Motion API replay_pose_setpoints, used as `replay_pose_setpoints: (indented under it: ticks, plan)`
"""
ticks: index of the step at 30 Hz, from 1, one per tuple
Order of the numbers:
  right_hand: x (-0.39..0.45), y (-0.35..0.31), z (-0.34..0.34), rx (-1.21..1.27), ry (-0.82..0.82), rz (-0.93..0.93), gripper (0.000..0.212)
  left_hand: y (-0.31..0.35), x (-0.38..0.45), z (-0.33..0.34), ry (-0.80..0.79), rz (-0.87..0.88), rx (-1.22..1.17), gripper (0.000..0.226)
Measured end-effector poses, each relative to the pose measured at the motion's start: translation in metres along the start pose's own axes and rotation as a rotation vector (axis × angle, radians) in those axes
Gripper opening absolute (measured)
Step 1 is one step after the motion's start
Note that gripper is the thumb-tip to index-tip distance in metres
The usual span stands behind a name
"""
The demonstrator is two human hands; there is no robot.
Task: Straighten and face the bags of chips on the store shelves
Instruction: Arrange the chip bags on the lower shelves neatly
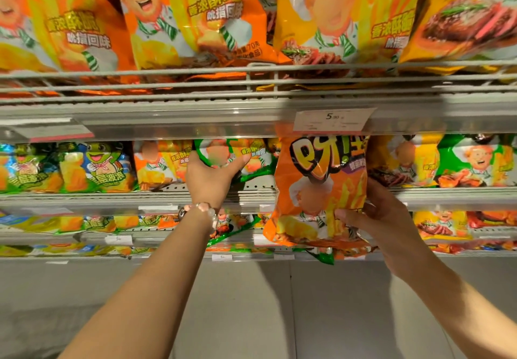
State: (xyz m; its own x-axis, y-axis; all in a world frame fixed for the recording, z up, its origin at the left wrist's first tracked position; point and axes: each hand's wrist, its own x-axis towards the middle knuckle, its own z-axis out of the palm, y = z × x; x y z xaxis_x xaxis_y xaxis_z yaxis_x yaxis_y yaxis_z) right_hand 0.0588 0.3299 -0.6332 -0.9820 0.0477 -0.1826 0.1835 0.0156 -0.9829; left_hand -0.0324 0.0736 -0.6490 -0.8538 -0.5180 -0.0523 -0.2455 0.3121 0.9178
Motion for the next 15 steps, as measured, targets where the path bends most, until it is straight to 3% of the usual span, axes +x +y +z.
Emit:
replay_pose_setpoints:
  ticks: [2, 7, 15]
  plan:
    - [-0.001, 0.000, 0.003, -0.009, 0.014, -0.007, 0.098, 0.010, -0.002, -0.005, 0.009, -0.023, -0.038, 0.098]
    - [-0.006, 0.000, 0.012, -0.035, 0.037, -0.001, 0.069, 0.004, -0.012, -0.038, -0.114, 0.000, -0.062, 0.086]
    - [0.009, -0.009, 0.047, -0.129, -0.002, -0.016, 0.066, -0.038, -0.029, -0.113, -0.057, -0.074, -0.114, 0.091]
